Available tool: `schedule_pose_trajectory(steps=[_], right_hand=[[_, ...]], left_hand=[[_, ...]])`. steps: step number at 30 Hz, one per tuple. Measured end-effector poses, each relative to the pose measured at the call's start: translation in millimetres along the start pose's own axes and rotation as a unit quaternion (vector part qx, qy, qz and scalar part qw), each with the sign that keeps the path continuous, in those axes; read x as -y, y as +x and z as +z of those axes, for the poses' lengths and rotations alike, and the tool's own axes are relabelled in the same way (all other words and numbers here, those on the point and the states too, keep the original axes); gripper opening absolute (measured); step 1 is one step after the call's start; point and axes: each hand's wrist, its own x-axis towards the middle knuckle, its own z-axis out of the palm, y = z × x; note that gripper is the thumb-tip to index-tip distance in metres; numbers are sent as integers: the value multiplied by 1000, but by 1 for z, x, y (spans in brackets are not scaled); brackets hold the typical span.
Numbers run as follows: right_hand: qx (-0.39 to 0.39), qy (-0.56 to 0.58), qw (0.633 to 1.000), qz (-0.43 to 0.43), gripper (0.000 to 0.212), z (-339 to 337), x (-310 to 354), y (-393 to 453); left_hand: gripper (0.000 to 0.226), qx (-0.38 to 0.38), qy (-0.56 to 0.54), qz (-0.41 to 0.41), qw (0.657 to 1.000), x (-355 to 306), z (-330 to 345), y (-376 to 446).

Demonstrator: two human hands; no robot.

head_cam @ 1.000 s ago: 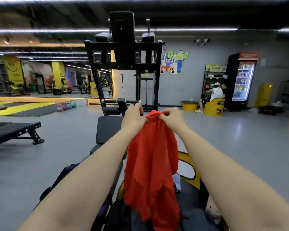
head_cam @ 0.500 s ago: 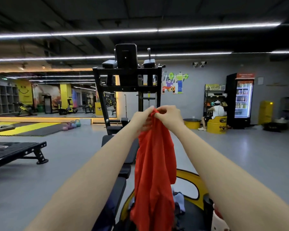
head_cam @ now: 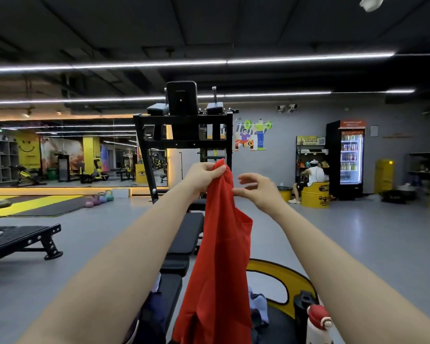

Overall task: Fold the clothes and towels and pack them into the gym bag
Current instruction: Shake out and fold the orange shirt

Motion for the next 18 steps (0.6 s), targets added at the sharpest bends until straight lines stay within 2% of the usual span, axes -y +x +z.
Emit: schedule_pose_trajectory(steps=[3,5,9,13,18], right_hand=[[92,39,994,49,72,-4,-2,-8],[151,42,986,59,76,-2,-1,-12],[183,13,982,52,66,2,-1,-16],[204,-31,976,72,61,2,-8,-15],[205,-87,969,106,25,-2,-18,-17]], left_hand=[[30,17,-4,21,1000,-7,-1,-3],[34,36,1,28,999,-9,-3,-5],[32,59,21,34,997,-12,-5,-10],[22,21,10,32,999,-10,-14,-13],[17,-40,5,40,998,-7,-26,-15]])
